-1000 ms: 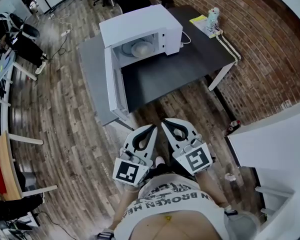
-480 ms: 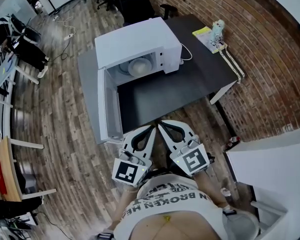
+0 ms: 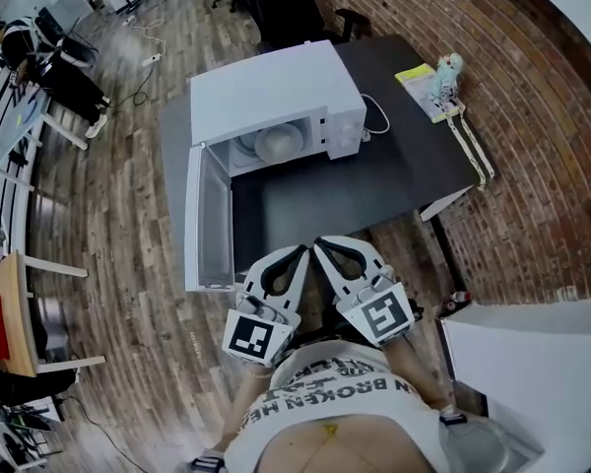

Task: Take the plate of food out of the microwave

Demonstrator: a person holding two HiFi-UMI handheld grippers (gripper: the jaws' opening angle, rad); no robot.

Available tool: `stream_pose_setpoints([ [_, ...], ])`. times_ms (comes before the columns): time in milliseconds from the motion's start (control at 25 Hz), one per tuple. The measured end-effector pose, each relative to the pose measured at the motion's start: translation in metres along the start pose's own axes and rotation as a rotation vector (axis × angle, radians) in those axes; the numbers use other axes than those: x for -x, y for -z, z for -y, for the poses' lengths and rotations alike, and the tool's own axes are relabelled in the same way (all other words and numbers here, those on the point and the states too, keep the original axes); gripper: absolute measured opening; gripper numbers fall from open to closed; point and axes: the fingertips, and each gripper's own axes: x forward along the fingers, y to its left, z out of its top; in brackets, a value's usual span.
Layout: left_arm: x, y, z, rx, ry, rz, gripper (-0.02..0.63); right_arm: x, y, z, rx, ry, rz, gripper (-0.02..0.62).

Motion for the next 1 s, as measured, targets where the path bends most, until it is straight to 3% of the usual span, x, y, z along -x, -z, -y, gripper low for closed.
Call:
stream_pose_setpoints([
  [360,-0.038,0.004,0.000,0.021,-0.080,-0.005,0.006,0.002,0.007,0.041,-0.011,-0.057,0.022,0.009],
  [680,-0.053,0.005,-0.007,-0.013,-0.110,-0.024,0.006,-0.014,0.013,0.056,-0.034,-0.082,0.024,0.009],
  [1000,-0.079,0.009,-0.037,-0.010,-0.076,-0.029,0.008,-0.038,0.019,0.082,-0.058,-0.033,0.011,0.009],
])
